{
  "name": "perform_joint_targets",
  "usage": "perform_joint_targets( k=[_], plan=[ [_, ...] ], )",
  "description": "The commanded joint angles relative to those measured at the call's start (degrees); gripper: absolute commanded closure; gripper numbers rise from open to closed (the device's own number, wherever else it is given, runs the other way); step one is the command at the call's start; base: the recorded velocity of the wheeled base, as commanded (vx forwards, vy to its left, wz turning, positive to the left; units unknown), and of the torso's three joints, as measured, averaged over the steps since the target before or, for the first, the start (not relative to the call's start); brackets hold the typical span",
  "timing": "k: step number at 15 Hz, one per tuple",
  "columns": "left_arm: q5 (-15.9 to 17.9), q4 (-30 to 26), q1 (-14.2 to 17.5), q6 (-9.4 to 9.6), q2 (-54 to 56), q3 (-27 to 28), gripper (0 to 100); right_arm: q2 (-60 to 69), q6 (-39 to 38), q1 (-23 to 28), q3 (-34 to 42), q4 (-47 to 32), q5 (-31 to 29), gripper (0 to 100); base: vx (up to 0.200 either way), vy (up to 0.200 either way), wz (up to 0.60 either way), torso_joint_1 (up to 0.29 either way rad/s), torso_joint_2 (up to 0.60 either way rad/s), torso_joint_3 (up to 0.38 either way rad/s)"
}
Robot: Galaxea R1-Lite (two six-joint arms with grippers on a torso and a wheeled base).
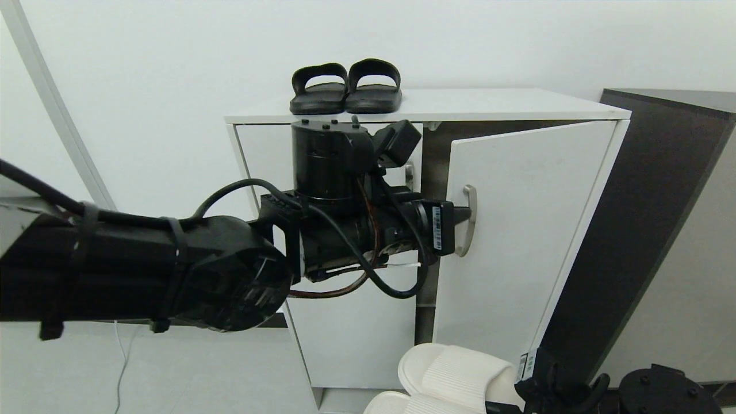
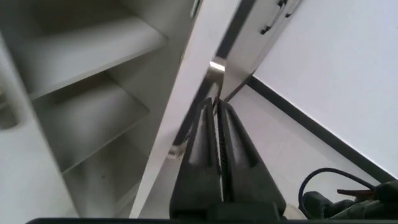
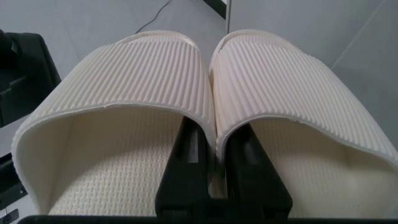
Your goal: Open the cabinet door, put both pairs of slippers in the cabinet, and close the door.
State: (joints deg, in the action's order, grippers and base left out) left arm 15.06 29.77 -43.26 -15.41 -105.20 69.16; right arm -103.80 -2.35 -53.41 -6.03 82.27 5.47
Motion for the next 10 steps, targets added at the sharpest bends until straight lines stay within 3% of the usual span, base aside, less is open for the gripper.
perform_joint_targets(
  k=[1, 7, 10],
  plan=[
    [-0.55, 0.11, -0.15, 0.03, 3.87, -3.33, 100, -0.08, -0.02, -0.38, -0.03, -0.01, -0.02, 100, 0.0, 0.0, 0.0, 0.0, 0.0, 0.0],
    [-0.55, 0.64, -0.24, 0.03, 12.74, -13.26, 100, -0.17, -0.02, -0.38, -0.21, -0.01, -0.11, 100, 0.0, 0.0, 0.0, 0.0, 0.0, 0.0],
    [-0.03, 8.81, 1.16, -2.43, 11.43, -16.33, 100, -0.26, -0.02, -0.38, -0.12, -0.18, -0.02, 100, 0.0, 0.0, 0.0, 0.0, 0.0, 0.0]
  ],
)
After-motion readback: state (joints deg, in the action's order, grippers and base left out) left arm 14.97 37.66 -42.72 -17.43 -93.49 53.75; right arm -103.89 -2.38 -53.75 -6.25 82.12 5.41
